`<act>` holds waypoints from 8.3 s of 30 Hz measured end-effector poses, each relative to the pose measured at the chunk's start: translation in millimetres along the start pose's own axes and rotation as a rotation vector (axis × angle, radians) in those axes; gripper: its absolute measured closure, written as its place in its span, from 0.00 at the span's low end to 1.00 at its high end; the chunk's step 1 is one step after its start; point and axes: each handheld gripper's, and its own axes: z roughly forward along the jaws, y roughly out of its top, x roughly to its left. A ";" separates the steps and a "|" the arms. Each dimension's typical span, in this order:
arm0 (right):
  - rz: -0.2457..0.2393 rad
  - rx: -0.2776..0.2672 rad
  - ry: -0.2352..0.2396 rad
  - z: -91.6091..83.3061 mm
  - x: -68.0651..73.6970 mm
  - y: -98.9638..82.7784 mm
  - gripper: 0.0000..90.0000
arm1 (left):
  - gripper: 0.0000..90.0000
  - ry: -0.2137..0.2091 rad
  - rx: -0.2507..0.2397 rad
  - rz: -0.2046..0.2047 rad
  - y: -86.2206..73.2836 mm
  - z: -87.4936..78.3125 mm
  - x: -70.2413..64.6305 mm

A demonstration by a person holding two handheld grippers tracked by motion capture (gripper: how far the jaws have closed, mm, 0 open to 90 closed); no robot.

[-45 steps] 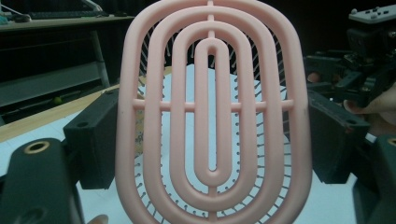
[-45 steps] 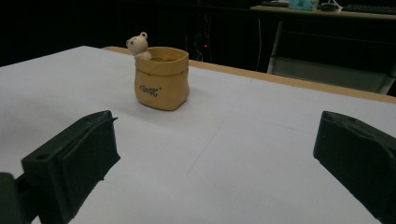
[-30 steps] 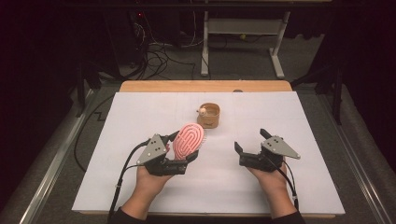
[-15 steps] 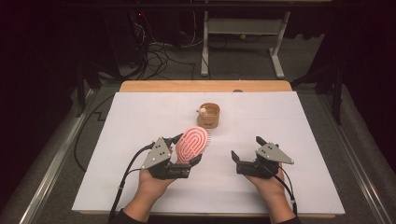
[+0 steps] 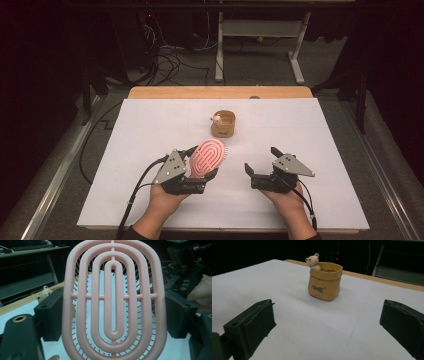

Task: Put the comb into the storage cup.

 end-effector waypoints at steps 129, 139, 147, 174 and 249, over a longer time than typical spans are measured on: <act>0.278 0.010 0.361 -3.0 49.7 43.0 0.49 | 0.20 0.012 0.029 0.073 -4.1 29.7 -38.3; 0.302 0.013 0.361 -4.2 49.6 43.9 0.53 | 0.20 0.018 0.027 0.087 -3.6 29.6 -39.9; 0.317 0.010 0.362 -5.9 49.3 45.1 0.57 | 0.20 0.019 0.023 0.093 -2.2 28.9 -41.0; 0.358 0.017 0.402 -7.7 50.2 47.0 0.66 | 0.20 0.043 0.032 0.128 -0.3 28.4 -43.1; 0.372 -0.071 0.430 -9.9 44.9 54.8 0.73 | 0.00 -0.030 0.022 0.014 -3.1 25.5 -27.7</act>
